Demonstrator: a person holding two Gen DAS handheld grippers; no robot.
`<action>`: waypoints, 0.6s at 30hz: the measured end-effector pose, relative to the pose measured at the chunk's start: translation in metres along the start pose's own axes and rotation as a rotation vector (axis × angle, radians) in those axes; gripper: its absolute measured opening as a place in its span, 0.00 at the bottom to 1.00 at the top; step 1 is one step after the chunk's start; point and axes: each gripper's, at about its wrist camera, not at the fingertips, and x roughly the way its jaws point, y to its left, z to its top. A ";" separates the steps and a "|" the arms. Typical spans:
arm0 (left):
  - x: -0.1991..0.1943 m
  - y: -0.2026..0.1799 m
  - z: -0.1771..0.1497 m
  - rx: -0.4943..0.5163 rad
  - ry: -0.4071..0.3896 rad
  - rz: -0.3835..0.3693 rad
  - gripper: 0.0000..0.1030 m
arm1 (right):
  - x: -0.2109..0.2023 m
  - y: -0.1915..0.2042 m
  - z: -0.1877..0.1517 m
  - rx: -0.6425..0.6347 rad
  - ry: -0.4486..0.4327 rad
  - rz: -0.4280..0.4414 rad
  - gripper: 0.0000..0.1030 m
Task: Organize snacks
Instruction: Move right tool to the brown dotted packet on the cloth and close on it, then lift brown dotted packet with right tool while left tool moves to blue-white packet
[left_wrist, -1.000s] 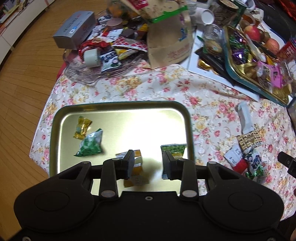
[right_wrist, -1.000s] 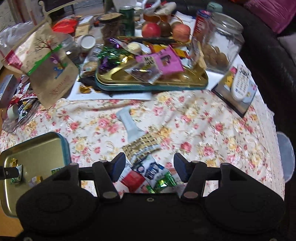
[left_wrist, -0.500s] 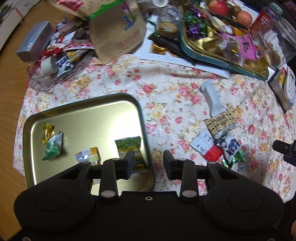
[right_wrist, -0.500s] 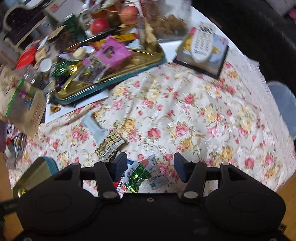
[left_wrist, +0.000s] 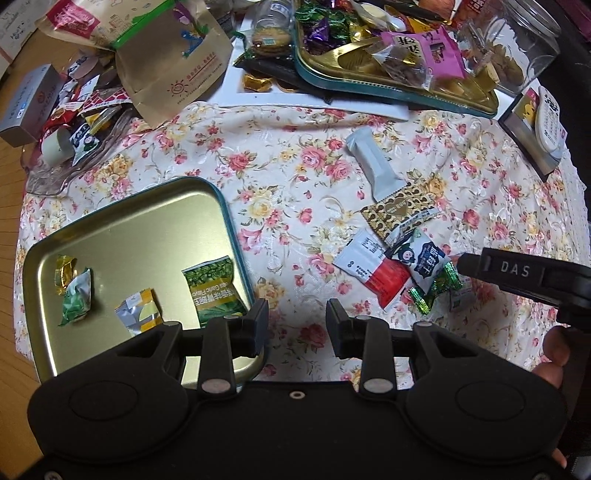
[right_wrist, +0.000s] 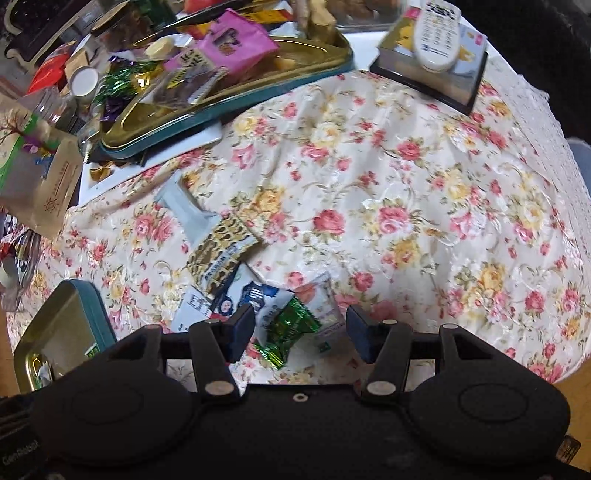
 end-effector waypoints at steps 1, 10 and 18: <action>0.000 0.003 0.000 -0.010 0.000 0.005 0.43 | 0.000 0.004 0.002 0.009 -0.004 0.016 0.56; -0.011 0.033 -0.001 -0.086 -0.021 -0.013 0.43 | 0.019 0.038 0.021 0.148 -0.048 0.045 0.56; -0.014 0.062 -0.003 -0.135 -0.027 -0.019 0.43 | 0.060 0.055 0.025 0.230 -0.047 -0.048 0.58</action>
